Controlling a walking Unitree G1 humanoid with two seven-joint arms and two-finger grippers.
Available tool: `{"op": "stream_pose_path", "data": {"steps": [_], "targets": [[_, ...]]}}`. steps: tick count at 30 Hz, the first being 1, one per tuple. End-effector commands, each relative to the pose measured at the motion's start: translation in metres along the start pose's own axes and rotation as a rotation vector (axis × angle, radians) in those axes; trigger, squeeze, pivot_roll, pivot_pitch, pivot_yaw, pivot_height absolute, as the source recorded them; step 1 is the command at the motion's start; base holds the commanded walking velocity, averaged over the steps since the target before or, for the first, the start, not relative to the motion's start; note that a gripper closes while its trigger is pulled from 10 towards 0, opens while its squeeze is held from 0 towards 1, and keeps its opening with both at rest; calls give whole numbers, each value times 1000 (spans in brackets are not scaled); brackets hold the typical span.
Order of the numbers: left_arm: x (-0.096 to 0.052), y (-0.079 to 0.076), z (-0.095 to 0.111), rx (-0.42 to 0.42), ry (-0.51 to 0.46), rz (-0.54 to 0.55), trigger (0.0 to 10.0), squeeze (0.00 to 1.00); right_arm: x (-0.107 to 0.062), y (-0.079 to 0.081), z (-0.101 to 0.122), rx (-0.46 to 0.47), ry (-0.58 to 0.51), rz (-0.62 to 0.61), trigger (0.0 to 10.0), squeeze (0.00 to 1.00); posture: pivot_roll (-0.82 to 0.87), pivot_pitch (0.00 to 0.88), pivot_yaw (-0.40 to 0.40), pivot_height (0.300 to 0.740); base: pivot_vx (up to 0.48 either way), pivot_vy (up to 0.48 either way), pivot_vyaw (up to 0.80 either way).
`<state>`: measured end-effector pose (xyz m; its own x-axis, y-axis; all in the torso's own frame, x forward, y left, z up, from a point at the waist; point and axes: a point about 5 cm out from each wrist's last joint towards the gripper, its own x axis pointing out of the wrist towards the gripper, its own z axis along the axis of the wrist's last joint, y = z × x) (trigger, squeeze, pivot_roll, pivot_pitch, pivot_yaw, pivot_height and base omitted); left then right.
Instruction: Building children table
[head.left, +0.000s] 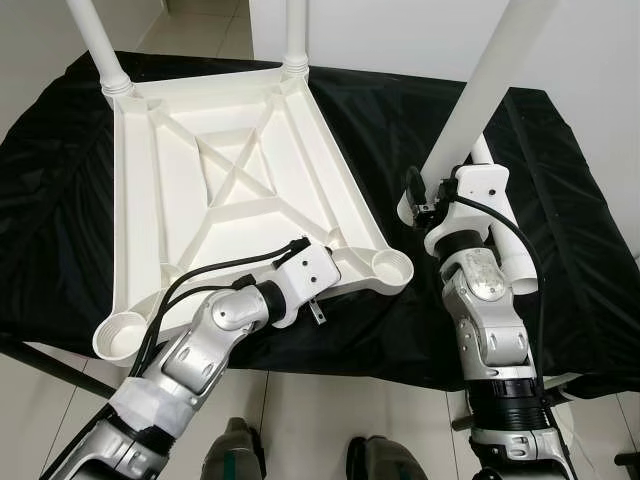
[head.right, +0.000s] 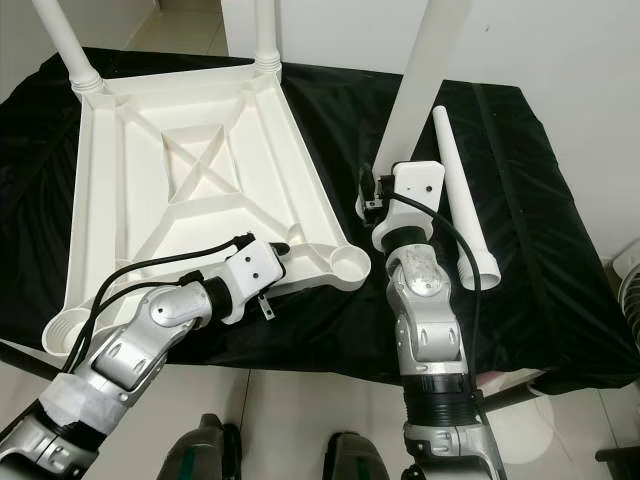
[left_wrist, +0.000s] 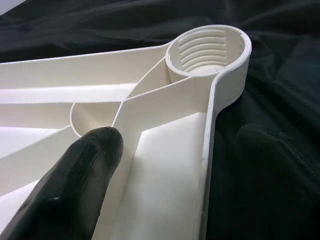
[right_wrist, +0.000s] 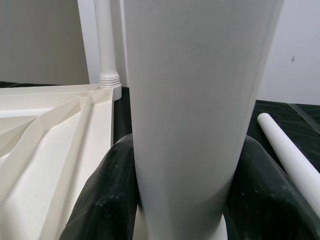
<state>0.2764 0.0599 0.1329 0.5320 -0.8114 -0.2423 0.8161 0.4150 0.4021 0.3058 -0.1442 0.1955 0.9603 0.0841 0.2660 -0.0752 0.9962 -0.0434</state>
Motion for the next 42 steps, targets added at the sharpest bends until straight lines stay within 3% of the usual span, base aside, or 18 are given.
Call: {"op": "stream_pose_path", "data": {"steps": [1,7,12,26,42], "targets": [[-4,16,-9,-14,45,187,10000,0,-1,2,5,16,-20,5,10000,0,12,85,9,740,0,0,0],[-1,30,-6,-7,41,259,10000,0,0,5,3,23,-7,26,10000,0,15,79,7,740,0,0,0],[1,33,-3,-1,34,260,10000,0,0,8,0,18,20,36,10000,0,13,76,9,740,0,0,0],[-5,2,22,-160,-127,59,10000,0,-10,20,-8,-16,52,177,10000,0,32,65,-7,740,0,0,0],[-19,-2,18,-240,-104,100,10000,0,-21,30,-20,-34,102,295,10000,0,55,48,-25,740,0,0,0]]}}
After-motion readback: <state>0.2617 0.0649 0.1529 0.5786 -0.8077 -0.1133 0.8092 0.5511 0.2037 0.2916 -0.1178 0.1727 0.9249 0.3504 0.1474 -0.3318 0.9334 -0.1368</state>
